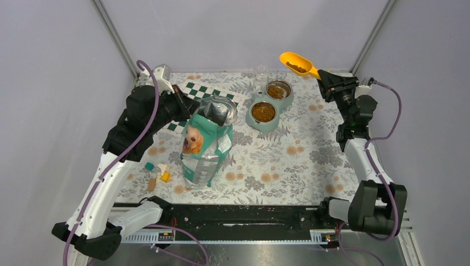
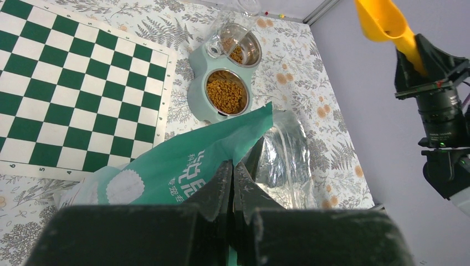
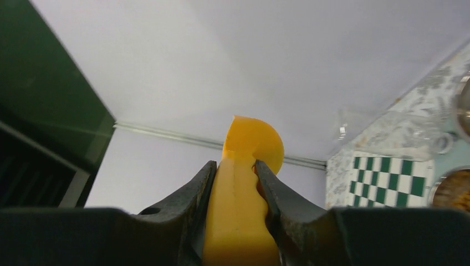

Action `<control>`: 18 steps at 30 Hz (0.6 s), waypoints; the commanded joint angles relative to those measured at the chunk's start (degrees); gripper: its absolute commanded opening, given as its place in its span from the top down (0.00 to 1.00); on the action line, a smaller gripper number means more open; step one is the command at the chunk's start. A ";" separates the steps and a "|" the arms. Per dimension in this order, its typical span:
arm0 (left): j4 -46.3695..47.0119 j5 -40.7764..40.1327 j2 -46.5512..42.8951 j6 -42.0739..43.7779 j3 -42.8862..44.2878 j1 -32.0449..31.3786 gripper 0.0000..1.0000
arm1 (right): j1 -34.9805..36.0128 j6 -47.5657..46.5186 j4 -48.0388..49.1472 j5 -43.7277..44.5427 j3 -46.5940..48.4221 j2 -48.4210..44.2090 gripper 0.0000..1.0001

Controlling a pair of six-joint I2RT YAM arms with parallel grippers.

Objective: Serve the pet food

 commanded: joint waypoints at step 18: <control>7.83 -5.14 -2.25 4.14 2.18 0.48 1.00 | -1.39 -24.60 -10.34 4.11 13.68 25.10 1.00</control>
